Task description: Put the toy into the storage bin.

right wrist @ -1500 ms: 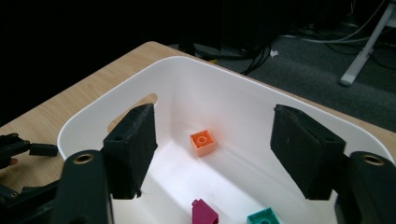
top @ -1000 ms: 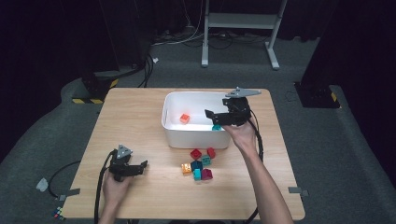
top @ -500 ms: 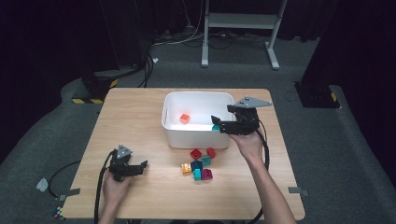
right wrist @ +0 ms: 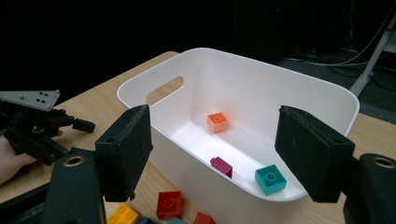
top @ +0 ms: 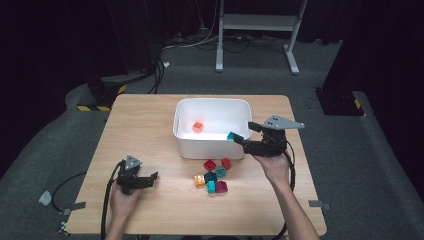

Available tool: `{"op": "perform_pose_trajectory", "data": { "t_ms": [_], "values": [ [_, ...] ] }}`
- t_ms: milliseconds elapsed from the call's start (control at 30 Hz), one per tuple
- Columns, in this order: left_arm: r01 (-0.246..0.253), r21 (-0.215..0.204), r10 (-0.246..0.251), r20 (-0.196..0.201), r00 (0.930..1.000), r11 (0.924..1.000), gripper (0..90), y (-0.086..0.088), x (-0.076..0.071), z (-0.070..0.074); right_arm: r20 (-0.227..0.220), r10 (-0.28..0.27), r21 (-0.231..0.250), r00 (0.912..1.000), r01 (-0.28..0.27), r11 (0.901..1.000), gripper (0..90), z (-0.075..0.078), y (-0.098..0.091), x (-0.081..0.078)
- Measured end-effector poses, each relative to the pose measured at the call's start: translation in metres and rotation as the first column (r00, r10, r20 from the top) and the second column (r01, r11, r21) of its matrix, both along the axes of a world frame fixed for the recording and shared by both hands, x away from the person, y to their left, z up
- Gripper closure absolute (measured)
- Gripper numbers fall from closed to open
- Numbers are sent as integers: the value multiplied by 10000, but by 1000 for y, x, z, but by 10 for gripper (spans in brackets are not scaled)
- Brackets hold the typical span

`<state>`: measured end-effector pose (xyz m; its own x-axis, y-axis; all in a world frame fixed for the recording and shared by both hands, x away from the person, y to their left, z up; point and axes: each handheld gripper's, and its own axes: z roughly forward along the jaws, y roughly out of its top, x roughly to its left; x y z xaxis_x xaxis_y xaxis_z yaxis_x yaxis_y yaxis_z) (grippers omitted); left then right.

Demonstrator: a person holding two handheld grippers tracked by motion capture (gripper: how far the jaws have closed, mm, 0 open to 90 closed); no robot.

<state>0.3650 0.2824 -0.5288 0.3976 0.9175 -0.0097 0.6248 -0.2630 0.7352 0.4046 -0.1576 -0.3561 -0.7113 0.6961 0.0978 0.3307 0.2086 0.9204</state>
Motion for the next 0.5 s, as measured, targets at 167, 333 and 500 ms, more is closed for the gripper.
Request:
{"op": "perform_pose_trajectory", "data": {
  "t_ms": [167,333,500],
  "values": [
    [-3,-4,3,1,10000,10000,147,0,0,0,125,-83,151,9999,81,9999,284,-4,-5,-10],
    [0,0,0,1,10000,10000,147,0,0,0,77,-164,58,9998,163,9998,301,-13,-7,-20],
    [-3,-3,3,-1,10000,10000,147,0,0,0,-151,-148,35,9998,149,9999,315,-30,-9,-31]
  ]
}}
